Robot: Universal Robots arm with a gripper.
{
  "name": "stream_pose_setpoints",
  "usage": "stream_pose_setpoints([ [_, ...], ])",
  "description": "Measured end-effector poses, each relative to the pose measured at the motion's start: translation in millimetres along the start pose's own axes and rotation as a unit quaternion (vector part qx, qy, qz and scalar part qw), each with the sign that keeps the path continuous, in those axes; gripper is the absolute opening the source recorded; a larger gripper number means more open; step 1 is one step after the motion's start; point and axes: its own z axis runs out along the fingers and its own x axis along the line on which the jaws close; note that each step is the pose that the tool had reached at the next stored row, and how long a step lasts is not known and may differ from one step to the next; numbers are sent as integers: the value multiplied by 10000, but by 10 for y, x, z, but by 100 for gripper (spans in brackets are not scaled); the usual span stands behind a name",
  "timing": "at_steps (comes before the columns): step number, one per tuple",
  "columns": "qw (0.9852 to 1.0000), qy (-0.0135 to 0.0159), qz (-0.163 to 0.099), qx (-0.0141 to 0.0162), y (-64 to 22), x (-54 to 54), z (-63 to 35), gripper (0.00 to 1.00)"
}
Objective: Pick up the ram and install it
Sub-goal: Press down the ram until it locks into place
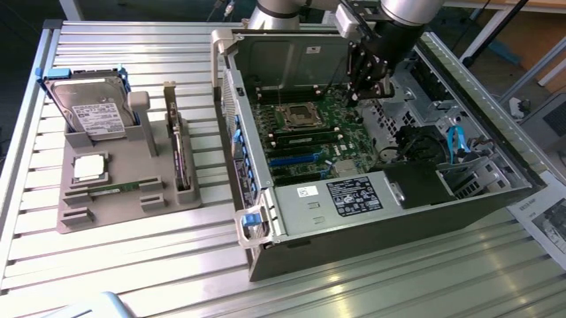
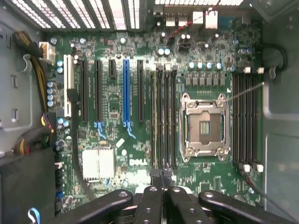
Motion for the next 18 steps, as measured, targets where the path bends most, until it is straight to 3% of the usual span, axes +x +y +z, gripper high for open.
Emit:
stream_pose_setpoints([
  [5,10000,1,12,0,-136,-2,6,10],
  [12,10000,1,13,0,-139,-1,8,10],
  [18,10000,0,13,1,-143,6,171,10],
])
